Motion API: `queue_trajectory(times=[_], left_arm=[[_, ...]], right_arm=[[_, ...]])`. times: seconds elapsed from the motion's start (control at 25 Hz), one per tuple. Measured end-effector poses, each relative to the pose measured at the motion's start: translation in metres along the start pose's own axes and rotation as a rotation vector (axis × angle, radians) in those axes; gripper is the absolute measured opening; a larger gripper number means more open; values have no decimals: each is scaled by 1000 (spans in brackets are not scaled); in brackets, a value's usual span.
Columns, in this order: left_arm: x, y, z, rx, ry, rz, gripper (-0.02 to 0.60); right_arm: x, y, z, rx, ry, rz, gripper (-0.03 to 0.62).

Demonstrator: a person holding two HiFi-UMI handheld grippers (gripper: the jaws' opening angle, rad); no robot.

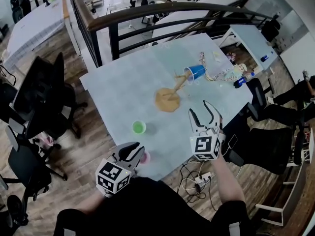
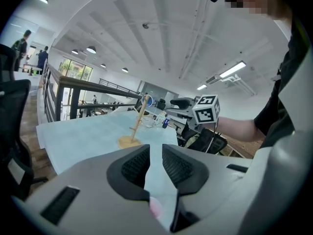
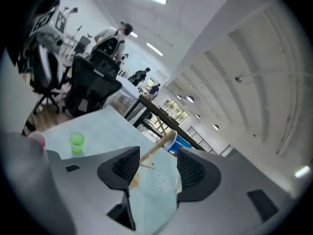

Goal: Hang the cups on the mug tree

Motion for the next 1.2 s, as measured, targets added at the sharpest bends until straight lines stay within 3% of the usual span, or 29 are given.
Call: queue_trajectory(times=[0.16,0.24,0.4,0.64,0.88,1.2], left_arm=[[2,6,14,-20,-53,28,86],[2,11,23,-34,-82,44,86],[-9,23,46,-76,-113,44,86],[-43,36,87,-163,-177,-29,86],[-69,34,116,-299,-331,-58,86],[-91,24,94,-155,-316,-141,86]], right_arm=[[40,37,0,-40,-457,109,248],[61,54,-3,-68,-682,163,197],[86,89,9,-133,-941,245,87],[78,121,45,-265,-1028,286,61],[66,127,68,-319,-1111,307,61],[71,133,73,-298,-1105,321,61]])
Point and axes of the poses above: the fingertips, and each gripper's own axes: y backward along the fingers, x to its left, z out of its top, the point moved 4 cm from there along y, backward along the fingers, and after that the axes turned 2 degrees about -y, right-handed, at the moved point
